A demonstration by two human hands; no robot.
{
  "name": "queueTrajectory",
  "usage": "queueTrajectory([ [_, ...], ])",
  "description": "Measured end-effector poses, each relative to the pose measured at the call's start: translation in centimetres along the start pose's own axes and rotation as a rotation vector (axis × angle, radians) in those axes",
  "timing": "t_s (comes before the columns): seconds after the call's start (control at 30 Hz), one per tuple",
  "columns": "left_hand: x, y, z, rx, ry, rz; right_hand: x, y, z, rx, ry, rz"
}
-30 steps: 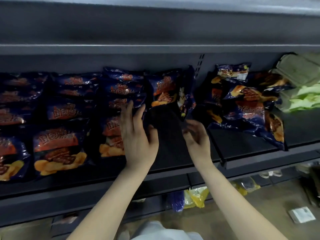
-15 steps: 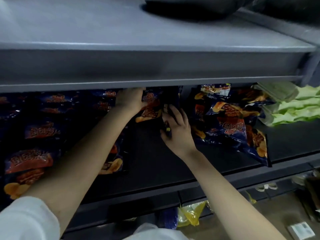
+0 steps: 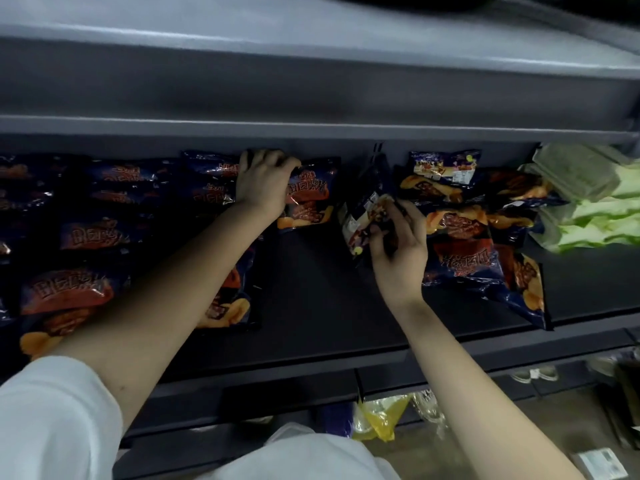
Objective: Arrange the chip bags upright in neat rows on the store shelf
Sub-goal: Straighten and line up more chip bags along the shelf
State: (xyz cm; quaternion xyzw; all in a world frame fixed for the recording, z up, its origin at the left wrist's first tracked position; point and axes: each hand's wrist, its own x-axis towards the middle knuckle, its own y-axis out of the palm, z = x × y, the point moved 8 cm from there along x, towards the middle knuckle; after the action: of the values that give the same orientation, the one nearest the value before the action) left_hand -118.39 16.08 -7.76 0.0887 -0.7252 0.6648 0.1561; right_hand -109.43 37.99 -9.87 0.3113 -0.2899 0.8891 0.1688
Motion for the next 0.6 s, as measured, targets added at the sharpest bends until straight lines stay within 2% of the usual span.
queueTrajectory([
  [0.1, -0.5, -1.8, -0.7, -0.075, 0.004, -0.122, 0.5, -1.0, 1.1, 0.081, -0.026, -0.049],
  [0.23, -2.3, -4.2, -2.1, -0.64, -0.097, -0.2, 1.0, -2.7, 2.2, 0.291, 0.022, -0.115],
  [0.33, -4.4, -3.3, -3.5, -1.005, -0.241, -0.03, 0.9, -3.1, 1.5, 0.504, 0.228, -0.126],
  [0.43, -7.0, -2.1, -4.7, -1.133, -0.279, 0.134, -0.1, -1.9, 0.2, 0.647, 0.408, -0.057],
  [0.5, -8.7, -1.2, -4.7, -1.187, -0.301, 0.23, -1.4, -0.6, -0.2, 0.669, 0.481, 0.053],
  [0.6, -11.0, 0.1, -4.6, -1.178, -0.303, 0.334, -3.3, 0.9, 0.0, 0.62, 0.474, 0.227],
])
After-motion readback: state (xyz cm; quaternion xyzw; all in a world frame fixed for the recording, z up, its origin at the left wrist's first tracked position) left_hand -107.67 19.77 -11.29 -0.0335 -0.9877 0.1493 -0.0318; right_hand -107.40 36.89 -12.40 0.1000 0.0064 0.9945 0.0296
